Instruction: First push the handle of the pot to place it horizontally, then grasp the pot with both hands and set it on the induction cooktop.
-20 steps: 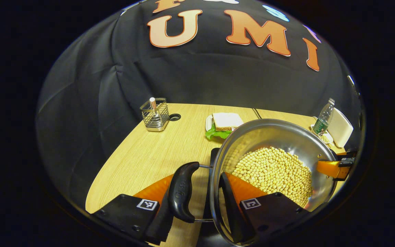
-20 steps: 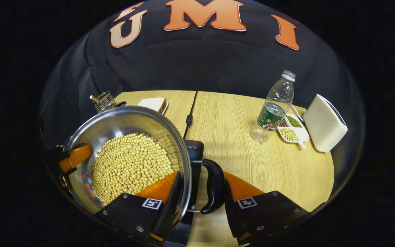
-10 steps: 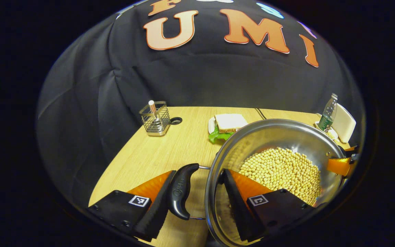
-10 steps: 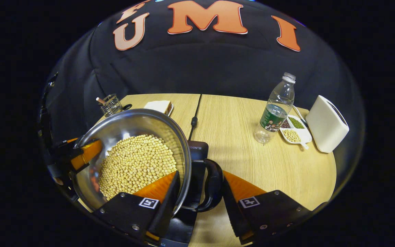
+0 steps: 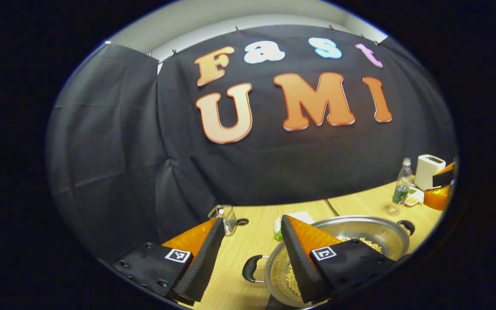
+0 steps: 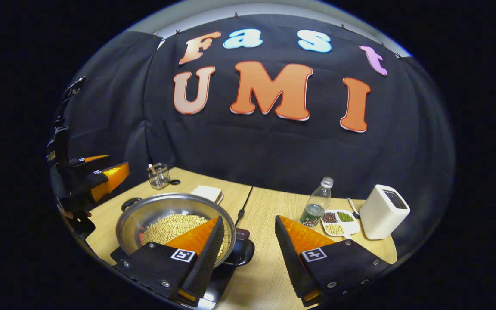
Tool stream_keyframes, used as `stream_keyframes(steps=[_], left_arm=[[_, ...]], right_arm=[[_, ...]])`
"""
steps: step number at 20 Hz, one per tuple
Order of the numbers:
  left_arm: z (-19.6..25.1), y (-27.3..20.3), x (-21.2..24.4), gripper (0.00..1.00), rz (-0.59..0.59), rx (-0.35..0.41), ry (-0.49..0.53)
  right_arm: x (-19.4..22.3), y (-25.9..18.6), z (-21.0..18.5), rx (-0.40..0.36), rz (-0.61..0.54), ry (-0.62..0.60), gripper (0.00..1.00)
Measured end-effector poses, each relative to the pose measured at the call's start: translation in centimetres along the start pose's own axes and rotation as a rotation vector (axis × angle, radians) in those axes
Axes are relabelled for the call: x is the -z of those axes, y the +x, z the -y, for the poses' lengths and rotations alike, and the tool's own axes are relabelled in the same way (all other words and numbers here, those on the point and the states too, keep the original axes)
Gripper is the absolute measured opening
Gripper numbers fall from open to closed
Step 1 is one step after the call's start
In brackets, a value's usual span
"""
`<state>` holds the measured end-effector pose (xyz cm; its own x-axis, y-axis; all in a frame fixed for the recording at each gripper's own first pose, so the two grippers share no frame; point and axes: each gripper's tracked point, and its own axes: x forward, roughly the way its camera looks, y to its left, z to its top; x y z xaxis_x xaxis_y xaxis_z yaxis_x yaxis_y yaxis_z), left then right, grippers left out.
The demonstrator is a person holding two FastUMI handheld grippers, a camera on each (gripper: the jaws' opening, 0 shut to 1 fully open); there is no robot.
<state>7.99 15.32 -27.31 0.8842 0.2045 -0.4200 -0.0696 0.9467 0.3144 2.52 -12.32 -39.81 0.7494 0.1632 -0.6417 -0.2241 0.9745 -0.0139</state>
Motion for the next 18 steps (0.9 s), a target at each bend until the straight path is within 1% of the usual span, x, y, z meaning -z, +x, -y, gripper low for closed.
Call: stream_keyframes(steps=[2, 3, 6, 9, 10, 11, 12, 14, 15, 17, 18], left_arm=[[0.3, -1.9, -4.0, 0.96, 0.071, 0.006, -0.037], [0.4, -2.9, -6.3, 1.00, 0.106, 0.013, -0.047], [1.3, -6.4, -11.7, 1.00, 0.196, 0.042, -0.061], [2.6, -9.5, -16.2, 1.00, 0.264, 0.064, -0.079], [3.2, -10.6, -17.8, 1.00, 0.285, 0.079, -0.093], [3.7, -11.2, -18.6, 1.00, 0.303, 0.088, -0.108], [4.1, -11.9, -19.4, 1.00, 0.319, 0.091, -0.120], [4.6, -13.6, -20.1, 1.00, 0.329, 0.092, -0.142], [4.8, -14.4, -20.3, 1.00, 0.318, 0.090, -0.147], [4.7, -16.4, -21.6, 1.00, 0.344, 0.090, -0.160], [4.2, -17.4, -22.4, 1.00, 0.363, 0.080, -0.157]], right_arm=[[-3.0, -1.9, 1.9, 0.013, 0.093, 0.006, 0.75], [-4.2, -2.8, 3.0, 0.034, 0.130, -0.001, 0.76], [-7.3, -6.6, 6.6, 0.104, 0.229, -0.018, 0.76], [-10.3, -9.7, 9.2, 0.141, 0.316, -0.021, 0.77], [-11.1, -10.8, 10.0, 0.143, 0.337, -0.021, 0.81], [-11.9, -11.8, 10.4, 0.137, 0.355, -0.019, 0.83], [-12.4, -12.8, 10.9, 0.134, 0.377, -0.014, 0.88], [-13.7, -14.5, 12.6, 0.156, 0.416, -0.008, 0.93], [-14.1, -15.2, 13.3, 0.176, 0.426, -0.017, 0.94], [-14.7, -17.0, 14.4, 0.203, 0.446, -0.038, 0.94], [-15.6, -17.5, 14.5, 0.210, 0.470, -0.050, 0.97]])
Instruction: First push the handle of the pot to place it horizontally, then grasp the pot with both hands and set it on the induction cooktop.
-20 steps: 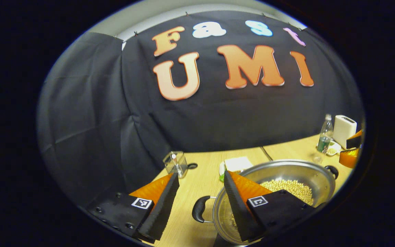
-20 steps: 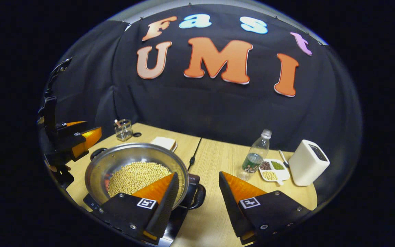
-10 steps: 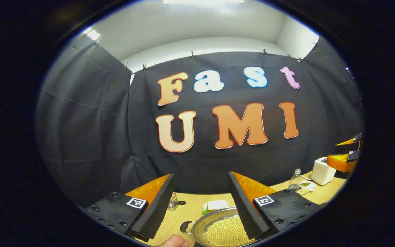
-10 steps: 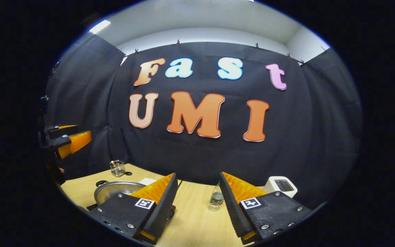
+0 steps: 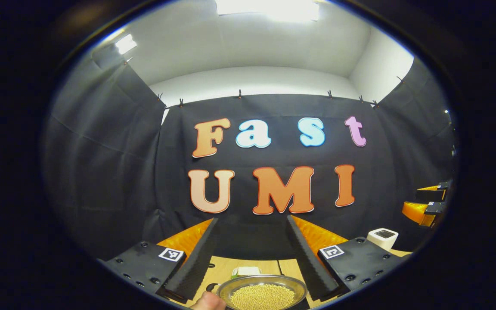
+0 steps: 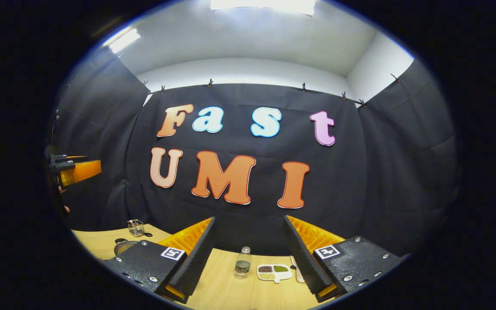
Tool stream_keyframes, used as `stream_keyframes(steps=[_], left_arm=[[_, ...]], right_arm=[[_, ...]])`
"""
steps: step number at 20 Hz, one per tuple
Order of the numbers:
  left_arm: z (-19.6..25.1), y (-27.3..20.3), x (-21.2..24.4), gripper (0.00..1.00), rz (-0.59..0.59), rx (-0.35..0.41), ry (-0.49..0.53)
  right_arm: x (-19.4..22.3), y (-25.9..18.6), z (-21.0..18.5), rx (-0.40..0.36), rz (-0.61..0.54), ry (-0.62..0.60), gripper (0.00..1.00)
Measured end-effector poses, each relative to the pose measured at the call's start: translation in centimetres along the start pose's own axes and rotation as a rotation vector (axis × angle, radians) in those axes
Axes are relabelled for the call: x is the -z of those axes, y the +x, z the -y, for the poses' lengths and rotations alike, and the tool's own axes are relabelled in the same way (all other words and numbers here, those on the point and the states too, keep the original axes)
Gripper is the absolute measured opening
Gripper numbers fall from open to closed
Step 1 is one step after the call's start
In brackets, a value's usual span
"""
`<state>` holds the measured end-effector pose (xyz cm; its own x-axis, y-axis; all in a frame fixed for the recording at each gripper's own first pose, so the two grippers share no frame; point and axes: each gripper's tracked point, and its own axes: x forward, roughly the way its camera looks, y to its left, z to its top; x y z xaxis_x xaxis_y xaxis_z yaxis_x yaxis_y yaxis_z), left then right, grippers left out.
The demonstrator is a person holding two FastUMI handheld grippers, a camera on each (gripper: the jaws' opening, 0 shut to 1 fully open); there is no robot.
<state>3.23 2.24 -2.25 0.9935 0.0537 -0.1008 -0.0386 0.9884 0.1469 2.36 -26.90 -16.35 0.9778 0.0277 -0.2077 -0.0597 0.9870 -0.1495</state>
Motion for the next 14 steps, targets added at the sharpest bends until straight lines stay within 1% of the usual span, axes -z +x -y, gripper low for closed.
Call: stream_keyframes(steps=[1, 2, 3, 4, 5, 6, 7, 9, 10, 12, 13, 14], left_arm=[[-0.5, -0.6, -1.2, 1.00, 0.021, -0.015, 0.009], [-1.0, -1.4, -2.3, 1.00, 0.042, -0.035, 0.021], [-1.8, -1.8, -3.7, 0.96, 0.070, -0.069, 0.043], [-3.2, -2.2, -5.2, 0.93, 0.102, -0.121, 0.076], [-4.2, -2.6, -6.4, 0.96, 0.128, -0.160, 0.099], [-4.1, -3.0, -7.3, 1.00, 0.145, -0.173, 0.106], [-3.6, -2.8, -7.9, 1.00, 0.151, -0.168, 0.096], [-2.7, -3.4, -8.5, 1.00, 0.147, -0.140, 0.047], [-2.4, -3.4, -8.9, 0.92, 0.145, -0.123, 0.014], [-1.9, -3.5, -9.3, 0.97, 0.137, -0.100, -0.041], [-1.9, -3.5, -9.4, 1.00, 0.134, -0.100, -0.058], [-2.2, -3.5, -9.4, 1.00, 0.133, -0.107, -0.066]], right_arm=[[-1.0, -0.1, 0.3, 0.005, 0.023, -0.013, 0.94], [-1.8, -0.6, 1.2, 0.010, 0.040, -0.021, 0.97], [-2.6, -0.7, 1.8, 0.009, 0.054, -0.023, 0.95], [-3.3, -1.1, 2.6, 0.010, 0.065, -0.020, 0.95], [-4.0, -1.2, 3.0, 0.010, 0.071, -0.012, 0.97], [-4.7, -1.5, 3.5, 0.009, 0.078, -0.003, 0.95], [-5.3, -1.6, 3.8, 0.005, 0.083, 0.006, 0.93], [-6.5, -2.0, 4.4, -0.003, 0.096, 0.016, 0.97], [-7.2, -2.2, 4.9, -0.006, 0.109, 0.016, 0.95], [-8.6, -2.7, 5.2, -0.007, 0.138, 0.031, 0.95], [-9.0, -3.0, 5.0, -0.017, 0.147, 0.033, 0.95], [-9.3, -3.4, 4.8, -0.027, 0.150, 0.031, 0.95]])
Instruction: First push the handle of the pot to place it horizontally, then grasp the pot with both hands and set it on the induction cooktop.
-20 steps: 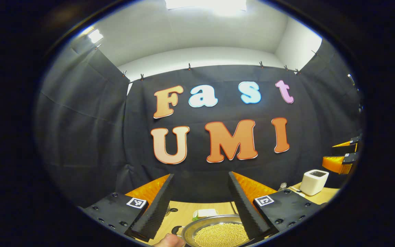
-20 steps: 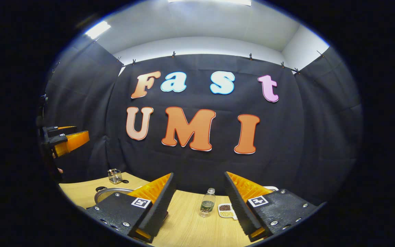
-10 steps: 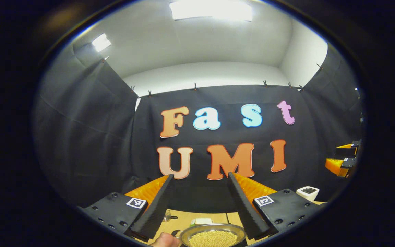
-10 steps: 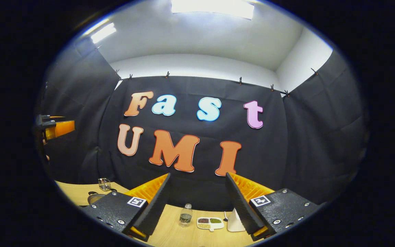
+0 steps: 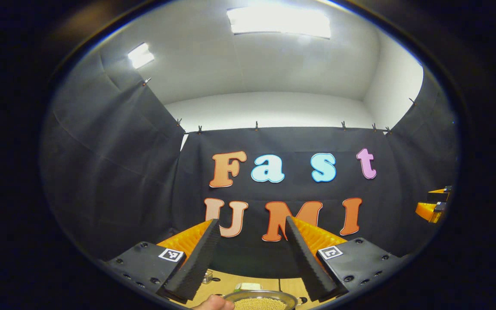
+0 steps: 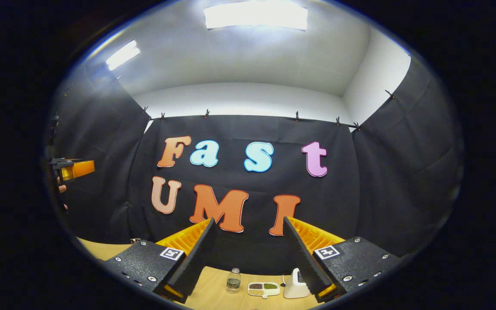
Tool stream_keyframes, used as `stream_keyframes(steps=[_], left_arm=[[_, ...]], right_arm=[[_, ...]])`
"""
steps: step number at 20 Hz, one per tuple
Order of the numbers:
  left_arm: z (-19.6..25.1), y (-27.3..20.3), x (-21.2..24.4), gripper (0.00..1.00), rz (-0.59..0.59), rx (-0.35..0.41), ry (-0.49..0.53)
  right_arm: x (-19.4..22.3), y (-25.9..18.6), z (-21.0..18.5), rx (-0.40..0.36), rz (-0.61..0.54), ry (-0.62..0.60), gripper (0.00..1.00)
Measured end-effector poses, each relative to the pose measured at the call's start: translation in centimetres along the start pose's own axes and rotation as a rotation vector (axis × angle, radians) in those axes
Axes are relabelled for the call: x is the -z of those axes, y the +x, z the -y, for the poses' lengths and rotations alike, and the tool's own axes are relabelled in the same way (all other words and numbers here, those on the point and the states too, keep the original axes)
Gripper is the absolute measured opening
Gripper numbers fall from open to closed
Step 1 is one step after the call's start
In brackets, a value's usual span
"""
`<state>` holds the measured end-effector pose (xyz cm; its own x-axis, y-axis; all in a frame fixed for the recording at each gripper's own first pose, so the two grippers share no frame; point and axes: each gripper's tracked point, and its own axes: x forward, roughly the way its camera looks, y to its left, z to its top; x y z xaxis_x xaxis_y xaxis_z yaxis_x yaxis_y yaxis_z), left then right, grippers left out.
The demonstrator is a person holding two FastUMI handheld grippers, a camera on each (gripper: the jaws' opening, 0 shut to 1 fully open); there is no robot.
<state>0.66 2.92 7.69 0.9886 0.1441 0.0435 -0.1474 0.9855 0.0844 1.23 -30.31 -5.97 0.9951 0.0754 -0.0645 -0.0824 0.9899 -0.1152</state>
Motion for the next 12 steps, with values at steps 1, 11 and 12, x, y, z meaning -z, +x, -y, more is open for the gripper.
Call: stream_keyframes(steps=[1, 11, 12], left_arm=[[-0.2, 0.0, 0.1, 1.00, -0.001, -0.010, -0.010], [-1.4, 0.6, 2.3, 0.99, -0.037, -0.043, 0.022], [-1.7, 0.6, 2.3, 0.99, -0.037, -0.046, 0.022]], right_arm=[[0.0, -0.2, -0.2, -0.004, -0.003, -0.006, 0.95], [0.0, -0.1, -0.6, -0.014, -0.024, -0.005, 0.95], [0.5, -0.4, -0.1, -0.009, -0.031, -0.012, 0.95]])
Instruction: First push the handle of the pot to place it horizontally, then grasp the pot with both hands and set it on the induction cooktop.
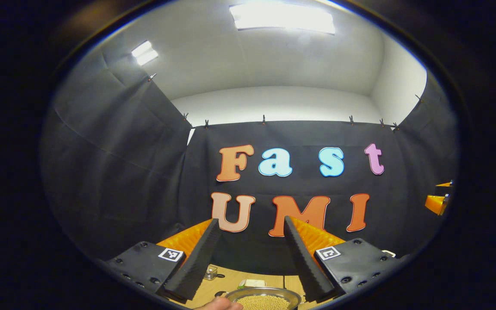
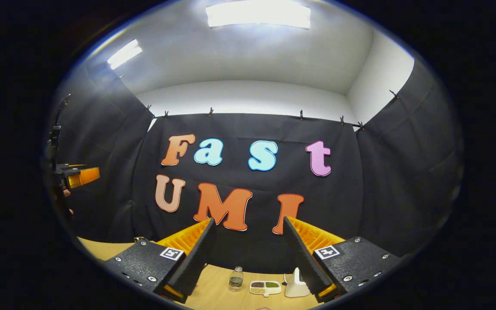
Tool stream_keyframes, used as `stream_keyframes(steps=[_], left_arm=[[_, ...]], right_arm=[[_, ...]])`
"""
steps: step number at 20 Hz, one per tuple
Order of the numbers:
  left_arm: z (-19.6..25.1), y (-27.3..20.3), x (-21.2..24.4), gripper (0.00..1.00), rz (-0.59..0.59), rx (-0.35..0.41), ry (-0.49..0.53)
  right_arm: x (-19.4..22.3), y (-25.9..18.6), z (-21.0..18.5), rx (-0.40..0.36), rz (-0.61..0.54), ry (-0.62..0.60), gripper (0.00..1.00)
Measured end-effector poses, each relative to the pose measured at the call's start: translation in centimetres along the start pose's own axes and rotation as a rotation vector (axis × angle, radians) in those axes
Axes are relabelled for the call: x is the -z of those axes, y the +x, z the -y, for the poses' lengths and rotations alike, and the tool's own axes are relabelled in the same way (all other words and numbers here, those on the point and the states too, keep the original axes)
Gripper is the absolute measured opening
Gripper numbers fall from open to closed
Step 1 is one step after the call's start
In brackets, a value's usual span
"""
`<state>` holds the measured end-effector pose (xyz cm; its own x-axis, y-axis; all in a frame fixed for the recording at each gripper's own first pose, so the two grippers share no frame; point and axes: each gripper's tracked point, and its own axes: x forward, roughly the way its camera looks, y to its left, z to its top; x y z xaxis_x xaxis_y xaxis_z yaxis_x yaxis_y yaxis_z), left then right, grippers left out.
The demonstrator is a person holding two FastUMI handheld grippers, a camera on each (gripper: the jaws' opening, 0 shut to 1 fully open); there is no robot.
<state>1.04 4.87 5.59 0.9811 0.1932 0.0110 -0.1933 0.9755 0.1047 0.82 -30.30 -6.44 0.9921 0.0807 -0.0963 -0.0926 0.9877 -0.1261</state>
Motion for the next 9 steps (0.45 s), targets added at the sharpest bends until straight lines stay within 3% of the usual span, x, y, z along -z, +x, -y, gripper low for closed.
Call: stream_keyframes(steps=[1, 2, 7, 9], left_arm=[[-0.06, 0.11, 0.09, 0.93, 0.004, -0.001, -0.008], [-0.03, 0.10, 0.08, 0.99, 0.012, 0.000, -0.015], [0.30, 0.22, 0.92, 0.94, 0.003, 0.020, -0.022], [0.34, 0.16, 0.75, 0.99, 0.014, 0.031, -0.012]], right_arm=[[0.26, -0.16, 0.29, 0.008, -0.003, 0.004, 0.95], [-0.04, -0.28, 0.48, 0.011, 0.002, 0.012, 0.95], [-0.41, -0.27, 1.02, 0.041, 0.024, -0.004, 0.95], [-0.14, -0.66, 0.70, 0.044, 0.018, -0.027, 0.95]])
